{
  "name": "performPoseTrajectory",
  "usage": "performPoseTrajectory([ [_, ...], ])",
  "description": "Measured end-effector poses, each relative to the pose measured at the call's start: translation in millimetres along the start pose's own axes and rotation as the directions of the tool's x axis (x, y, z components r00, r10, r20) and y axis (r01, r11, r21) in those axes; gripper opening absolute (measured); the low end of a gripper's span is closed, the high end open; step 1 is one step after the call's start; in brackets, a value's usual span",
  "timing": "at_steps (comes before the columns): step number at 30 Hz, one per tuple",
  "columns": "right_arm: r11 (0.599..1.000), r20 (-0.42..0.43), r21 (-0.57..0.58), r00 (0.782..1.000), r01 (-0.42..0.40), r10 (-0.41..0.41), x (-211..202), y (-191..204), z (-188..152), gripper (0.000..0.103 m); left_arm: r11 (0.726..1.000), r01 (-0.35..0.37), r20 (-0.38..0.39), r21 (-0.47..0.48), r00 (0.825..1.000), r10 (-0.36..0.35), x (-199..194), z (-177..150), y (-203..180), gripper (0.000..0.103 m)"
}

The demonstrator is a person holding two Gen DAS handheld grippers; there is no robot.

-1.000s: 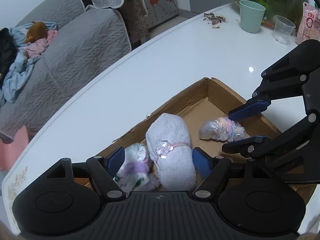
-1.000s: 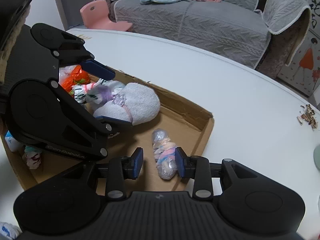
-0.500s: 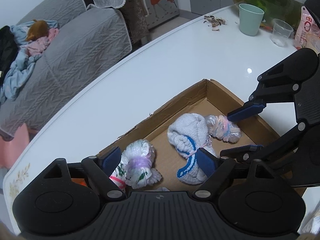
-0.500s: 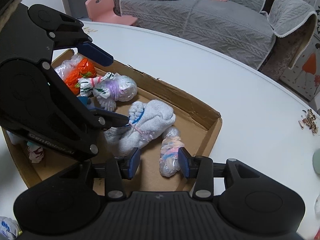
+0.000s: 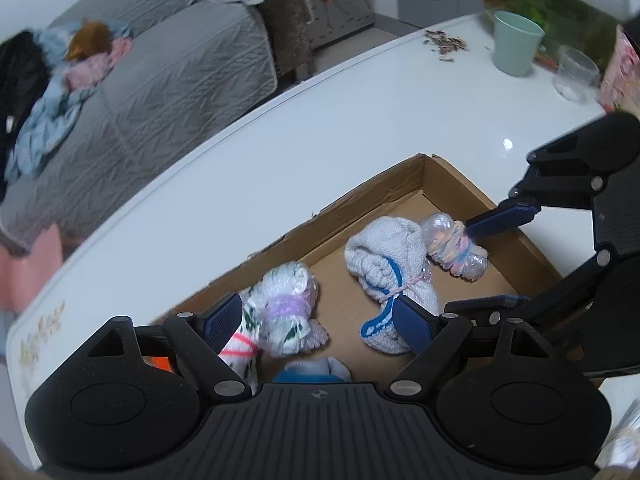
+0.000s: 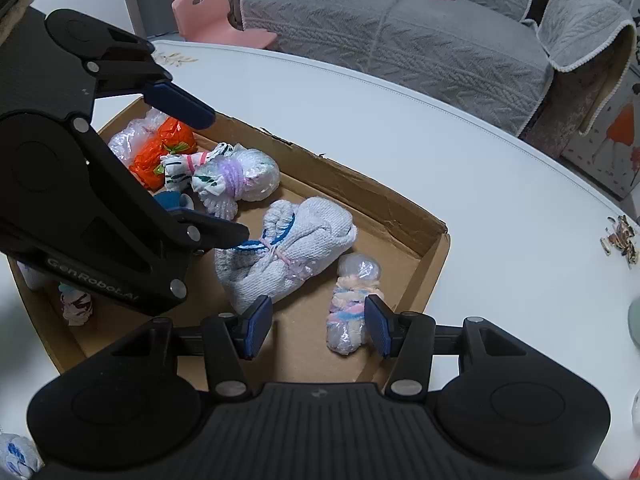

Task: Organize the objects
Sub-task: 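Move both tools out of the box to the bundle pile beside it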

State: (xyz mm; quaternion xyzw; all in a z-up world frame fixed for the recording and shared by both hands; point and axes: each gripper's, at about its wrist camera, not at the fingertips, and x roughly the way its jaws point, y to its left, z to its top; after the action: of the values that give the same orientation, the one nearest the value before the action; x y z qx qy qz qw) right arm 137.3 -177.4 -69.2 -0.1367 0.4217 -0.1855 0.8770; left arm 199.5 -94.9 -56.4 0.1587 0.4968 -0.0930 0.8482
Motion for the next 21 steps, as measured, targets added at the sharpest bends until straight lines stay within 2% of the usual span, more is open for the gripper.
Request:
performPoseTrajectory([
  [9, 0.996, 0.001, 0.088, 1.0, 0.016, -0.016, -25, 9, -7, 0.071, 0.978, 0.03, -0.023, -0.206, 0.999, -0.036, -52, -32, 21, 0.087],
  [12, 0.994, 0.003, 0.109, 1.0, 0.019, -0.02, -40, 17, -15, 0.073, 0.978, 0.024, -0.019, -0.209, 0.999, -0.029, -81, -55, 21, 0.089],
  [14, 0.996, 0.01, 0.085, 1.0, 0.022, -0.023, -52, 26, -22, 0.078, 0.981, 0.033, -0.015, -0.189, 0.999, -0.037, -100, -73, 16, 0.09],
  [18, 0.994, 0.014, 0.108, 1.0, 0.025, -0.026, -74, 39, -41, 0.083, 0.989, 0.053, -0.039, -0.136, 0.998, -0.059, -130, -117, -5, 0.092],
  [21, 0.991, -0.014, 0.129, 0.999, 0.031, -0.029, -86, 51, -62, 0.086, 0.982, 0.098, -0.074, -0.163, 0.991, -0.111, -143, -156, -20, 0.092],
])
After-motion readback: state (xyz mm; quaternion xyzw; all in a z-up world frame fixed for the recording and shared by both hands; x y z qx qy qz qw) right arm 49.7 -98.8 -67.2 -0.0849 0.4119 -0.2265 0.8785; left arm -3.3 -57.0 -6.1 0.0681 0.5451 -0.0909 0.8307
